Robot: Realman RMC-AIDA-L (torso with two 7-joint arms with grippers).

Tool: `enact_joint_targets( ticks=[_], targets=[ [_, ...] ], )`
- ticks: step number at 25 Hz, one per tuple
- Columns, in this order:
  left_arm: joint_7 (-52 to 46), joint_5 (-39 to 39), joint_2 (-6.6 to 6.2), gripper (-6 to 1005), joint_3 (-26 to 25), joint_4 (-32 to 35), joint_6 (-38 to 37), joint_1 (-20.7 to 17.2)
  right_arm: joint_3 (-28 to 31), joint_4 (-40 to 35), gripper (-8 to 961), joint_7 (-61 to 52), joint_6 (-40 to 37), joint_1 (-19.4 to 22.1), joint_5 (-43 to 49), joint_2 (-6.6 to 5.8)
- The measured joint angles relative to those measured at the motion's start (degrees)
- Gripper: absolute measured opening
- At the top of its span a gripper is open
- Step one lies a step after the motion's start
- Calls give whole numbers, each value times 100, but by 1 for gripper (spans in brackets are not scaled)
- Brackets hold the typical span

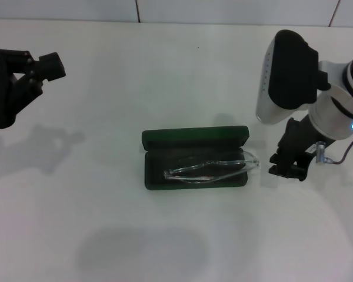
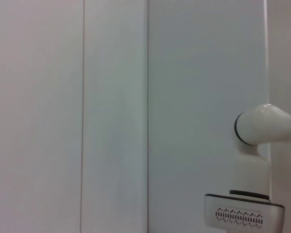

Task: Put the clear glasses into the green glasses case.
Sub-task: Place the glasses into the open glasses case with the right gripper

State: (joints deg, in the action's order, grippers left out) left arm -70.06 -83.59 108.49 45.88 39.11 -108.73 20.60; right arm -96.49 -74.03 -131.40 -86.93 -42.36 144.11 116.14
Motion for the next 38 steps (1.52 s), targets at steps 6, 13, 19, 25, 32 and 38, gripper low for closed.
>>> enact_joint_targets(
  ticks=[6, 13, 19, 25, 32, 38],
  targets=[
    [13, 0, -3, 27, 0, 0, 70, -4, -53, 314, 164, 177, 189, -158, -295, -1],
    [18, -2, -4, 27, 0, 0, 132, -4, -119, 492, 163, 324, 410, -259, -411, 8],
    [18, -6, -4, 28, 0, 0, 150, -4, -132, 506, 163, 407, 475, -288, -490, 5],
    [19, -9, -4, 28, 0, 0, 193, -6, -133, 575, 162, 479, 509, -320, -598, 5],
    [18, -9, -4, 27, 0, 0, 198, -19, -134, 642, 161, 488, 522, -354, -632, 5],
    [16, -10, -4, 27, 0, 0, 197, -26, -134, 691, 161, 472, 479, -385, -637, 5]
  ],
)
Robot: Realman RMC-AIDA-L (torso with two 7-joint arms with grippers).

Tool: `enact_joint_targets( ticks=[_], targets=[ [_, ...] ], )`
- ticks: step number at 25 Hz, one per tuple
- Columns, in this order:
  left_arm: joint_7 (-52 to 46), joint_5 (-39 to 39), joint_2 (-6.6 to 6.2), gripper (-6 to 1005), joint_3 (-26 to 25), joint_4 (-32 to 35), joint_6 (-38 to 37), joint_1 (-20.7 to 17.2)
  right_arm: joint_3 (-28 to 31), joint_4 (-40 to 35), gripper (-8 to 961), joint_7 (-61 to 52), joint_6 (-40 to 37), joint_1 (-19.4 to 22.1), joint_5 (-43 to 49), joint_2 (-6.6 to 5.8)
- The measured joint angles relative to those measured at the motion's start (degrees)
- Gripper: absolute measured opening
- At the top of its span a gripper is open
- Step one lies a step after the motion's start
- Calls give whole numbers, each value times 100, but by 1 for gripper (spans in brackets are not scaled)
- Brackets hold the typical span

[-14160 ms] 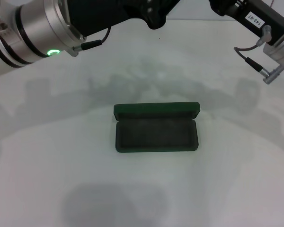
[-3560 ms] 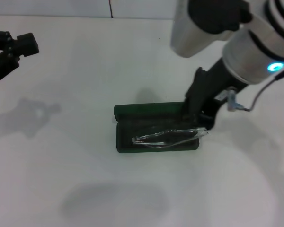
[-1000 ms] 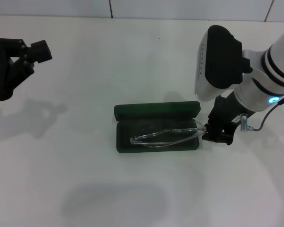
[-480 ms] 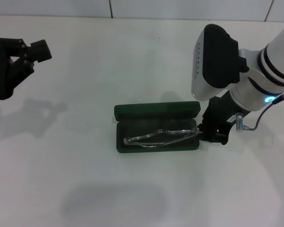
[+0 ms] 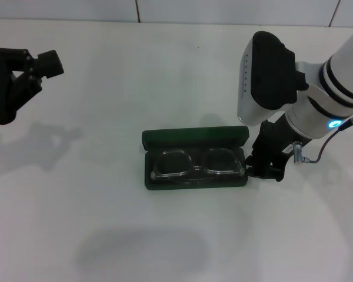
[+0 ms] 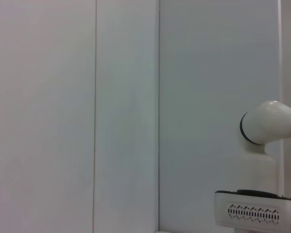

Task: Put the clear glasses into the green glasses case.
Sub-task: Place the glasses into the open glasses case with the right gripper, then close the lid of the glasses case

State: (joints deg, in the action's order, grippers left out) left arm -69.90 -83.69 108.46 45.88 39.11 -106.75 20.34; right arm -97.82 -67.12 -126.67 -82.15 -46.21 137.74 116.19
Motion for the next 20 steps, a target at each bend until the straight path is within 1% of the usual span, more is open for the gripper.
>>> enact_joint_targets(
  ticks=[5, 10, 13, 16, 19, 20],
  targets=[
    [-17, -3, -13, 27, 0, 0, -2, -7, 5, -187, 160, -99, -146, 61, -8, 0],
    [-60, -5, -18, 28, -134, 1, -1, -5, 78, -901, 160, -358, -480, 349, -4, -10],
    [-118, 3, -11, 28, -210, 0, -1, 8, 352, -1590, 160, -420, -729, 670, 30, -30],
    [-223, 16, -17, 28, -307, 15, 1, 51, 1165, -2343, 159, -376, -1145, 956, -86, -38],
    [-355, 6, -43, 28, -476, 75, 29, 68, 2194, -2846, 159, -313, -1474, 1070, -486, -47],
    [-423, 3, -63, 27, -500, 106, 49, 77, 2489, -2909, 163, -278, -1539, 1093, -588, -50]
  ],
)
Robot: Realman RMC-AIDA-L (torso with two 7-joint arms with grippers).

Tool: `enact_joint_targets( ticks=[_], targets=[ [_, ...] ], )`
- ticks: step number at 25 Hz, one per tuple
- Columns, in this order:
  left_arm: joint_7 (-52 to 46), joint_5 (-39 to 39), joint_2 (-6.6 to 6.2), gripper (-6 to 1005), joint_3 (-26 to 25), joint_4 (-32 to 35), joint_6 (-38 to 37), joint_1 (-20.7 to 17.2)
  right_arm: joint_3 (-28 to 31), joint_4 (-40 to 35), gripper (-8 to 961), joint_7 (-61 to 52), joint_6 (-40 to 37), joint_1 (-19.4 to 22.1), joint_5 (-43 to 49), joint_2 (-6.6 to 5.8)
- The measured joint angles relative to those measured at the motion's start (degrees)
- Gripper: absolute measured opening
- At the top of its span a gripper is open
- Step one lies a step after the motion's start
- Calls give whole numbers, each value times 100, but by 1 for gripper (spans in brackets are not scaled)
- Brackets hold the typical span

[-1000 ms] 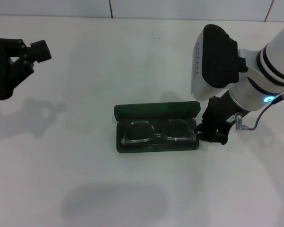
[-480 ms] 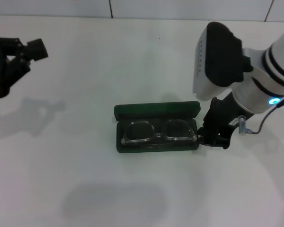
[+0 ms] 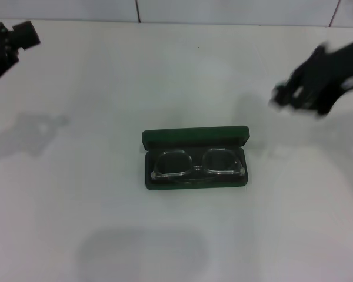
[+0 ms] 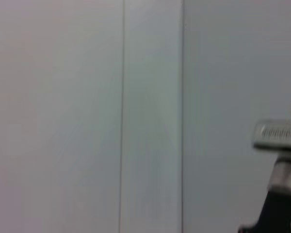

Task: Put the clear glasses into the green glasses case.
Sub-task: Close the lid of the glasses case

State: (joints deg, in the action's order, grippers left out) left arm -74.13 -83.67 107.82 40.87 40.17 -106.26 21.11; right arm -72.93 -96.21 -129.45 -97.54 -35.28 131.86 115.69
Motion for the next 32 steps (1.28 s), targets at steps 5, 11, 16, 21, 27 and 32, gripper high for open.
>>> enact_joint_targets(
  ticks=[5, 11, 16, 21, 27, 32],
  targets=[
    [-256, -100, -37, 27, -16, 53, 155, 297, 1838, -137, 186, 470, -150, 497, -579, 15],
    [-348, -607, 185, 28, 35, -42, 603, 644, 3470, 1313, 212, 1694, -184, 1218, -2398, 3],
    [-405, -1452, 520, 30, 40, -64, 1324, 971, 3634, 2478, 235, 3173, -282, 1798, -3841, -1],
    [-352, -2129, 970, 32, 44, -173, 1817, 1407, 3505, 3347, 257, 3994, -155, 1861, -3895, 24],
    [-54, -2270, 1181, 35, 359, -827, 2049, 1754, 3533, 4178, 454, 4863, -62, 1801, -3991, 27],
    [347, -2173, 1208, 37, 628, -1441, 2481, 1834, 3566, 4544, 529, 5234, -20, 1837, -4142, 24]
  ],
)
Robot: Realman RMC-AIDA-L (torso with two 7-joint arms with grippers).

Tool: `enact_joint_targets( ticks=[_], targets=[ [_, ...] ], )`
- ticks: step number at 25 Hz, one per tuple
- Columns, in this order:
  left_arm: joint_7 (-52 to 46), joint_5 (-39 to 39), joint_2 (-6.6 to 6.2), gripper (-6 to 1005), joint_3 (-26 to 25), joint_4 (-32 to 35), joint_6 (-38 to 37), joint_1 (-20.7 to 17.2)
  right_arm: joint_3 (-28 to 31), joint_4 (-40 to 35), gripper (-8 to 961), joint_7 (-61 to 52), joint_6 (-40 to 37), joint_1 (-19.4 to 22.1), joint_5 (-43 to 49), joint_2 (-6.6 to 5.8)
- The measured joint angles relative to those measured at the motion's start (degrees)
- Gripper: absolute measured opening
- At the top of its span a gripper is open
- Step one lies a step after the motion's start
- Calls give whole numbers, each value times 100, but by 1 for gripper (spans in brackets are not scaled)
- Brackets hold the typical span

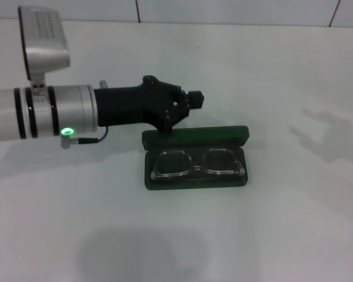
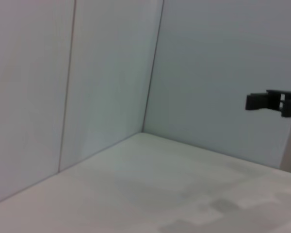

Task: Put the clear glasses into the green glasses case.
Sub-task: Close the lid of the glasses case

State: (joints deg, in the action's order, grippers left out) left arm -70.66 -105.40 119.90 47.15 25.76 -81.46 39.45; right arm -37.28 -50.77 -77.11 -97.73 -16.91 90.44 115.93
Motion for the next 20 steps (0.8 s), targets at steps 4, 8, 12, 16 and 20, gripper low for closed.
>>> enact_joint_targets(
  ticks=[4, 8, 12, 16, 20],
  targets=[
    [126, 22, 2, 38, 21, -133, 66, 8, -8, 126, 545, 34, 45, 13, -4, -8],
    [142, 0, -1, 39, 32, -147, 132, -23, -53, 246, 549, 85, -25, 24, -4, -5],
    [34, -31, -32, 41, 246, -152, 157, -38, -55, 355, 554, 98, -78, 47, 4, -7],
    [-35, -52, -46, 42, 412, -150, 157, -37, -52, 445, 558, 149, -181, 65, 18, -3],
    [-73, -147, -45, 55, 458, -126, 170, -37, -47, 495, 562, 174, -234, 74, 42, -1]
  ],
)
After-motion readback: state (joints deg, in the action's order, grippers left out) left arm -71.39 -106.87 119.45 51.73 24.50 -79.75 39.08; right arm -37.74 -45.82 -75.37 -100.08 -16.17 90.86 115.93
